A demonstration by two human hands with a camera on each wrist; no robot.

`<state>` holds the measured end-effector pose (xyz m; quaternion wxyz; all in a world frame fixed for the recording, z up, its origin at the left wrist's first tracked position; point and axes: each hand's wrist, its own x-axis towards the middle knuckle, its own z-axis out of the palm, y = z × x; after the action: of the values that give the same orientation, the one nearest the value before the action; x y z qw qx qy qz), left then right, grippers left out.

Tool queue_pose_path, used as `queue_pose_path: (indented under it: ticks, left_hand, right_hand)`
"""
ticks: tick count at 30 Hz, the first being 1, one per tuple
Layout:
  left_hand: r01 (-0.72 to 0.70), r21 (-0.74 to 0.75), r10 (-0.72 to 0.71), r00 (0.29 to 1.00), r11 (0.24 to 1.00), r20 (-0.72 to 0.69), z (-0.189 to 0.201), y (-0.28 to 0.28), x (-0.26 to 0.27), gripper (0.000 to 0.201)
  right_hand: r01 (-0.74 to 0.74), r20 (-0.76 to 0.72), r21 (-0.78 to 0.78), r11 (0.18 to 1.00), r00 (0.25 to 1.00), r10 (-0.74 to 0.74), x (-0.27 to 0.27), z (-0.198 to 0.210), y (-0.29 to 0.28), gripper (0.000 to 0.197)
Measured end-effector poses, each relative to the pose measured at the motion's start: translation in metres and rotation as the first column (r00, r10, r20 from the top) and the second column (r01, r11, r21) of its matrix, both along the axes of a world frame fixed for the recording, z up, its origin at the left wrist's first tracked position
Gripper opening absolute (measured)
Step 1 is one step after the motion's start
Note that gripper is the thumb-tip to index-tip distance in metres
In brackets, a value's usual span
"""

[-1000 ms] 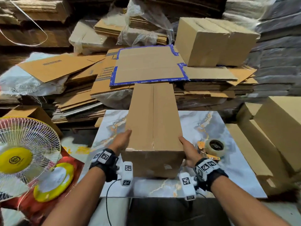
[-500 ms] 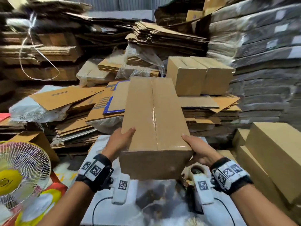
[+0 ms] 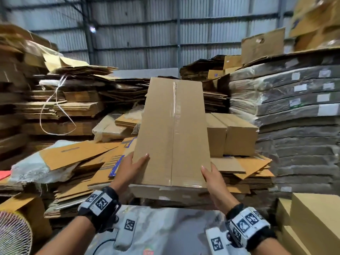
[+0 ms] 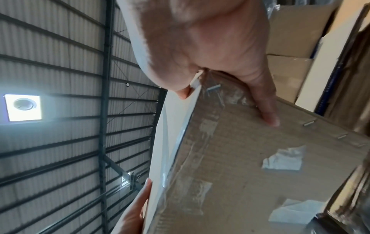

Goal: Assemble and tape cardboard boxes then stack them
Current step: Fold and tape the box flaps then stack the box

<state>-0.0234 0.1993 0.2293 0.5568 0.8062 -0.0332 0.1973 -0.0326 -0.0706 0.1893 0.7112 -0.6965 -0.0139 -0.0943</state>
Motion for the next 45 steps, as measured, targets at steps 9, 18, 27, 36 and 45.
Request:
queue_pose_path:
  ticks: [9,18,27,36,45]
  left_hand:
    - [0.155,-0.148,-0.148,0.987,0.977,0.055,0.022,-0.001,0.139,0.035]
    - [0.178,-0.110,-0.166,0.980,0.978,0.108,0.020,0.013,0.359,0.033]
    - [-0.153,0.868,-0.122,0.964,0.473,0.236,-0.080,-0.016,0.548,0.070]
    - [-0.115,0.958,0.018,0.993,0.262,0.114,-0.072,-0.028,0.624,0.094]
    - [0.059,0.866,-0.201,0.978,0.497,0.048,0.011,-0.020,0.555,0.097]
  right_hand:
    - [0.016,0.213,-0.132,0.991,0.977,0.012,0.136,0.039,-0.002,0.058]
    - [0.062,0.199,-0.292,0.954,0.980,-0.003,0.350,0.056,0.005,0.070]
    - [0.196,0.197,-0.977,0.083,0.980,0.011,0.517,-0.012,0.019,0.081]
    - [0.058,0.060,-0.997,0.040,0.997,0.040,0.605,-0.011,-0.001,0.107]
    - [0.229,0.248,-0.944,0.235,0.967,0.054,0.523,0.051,-0.032,0.098]
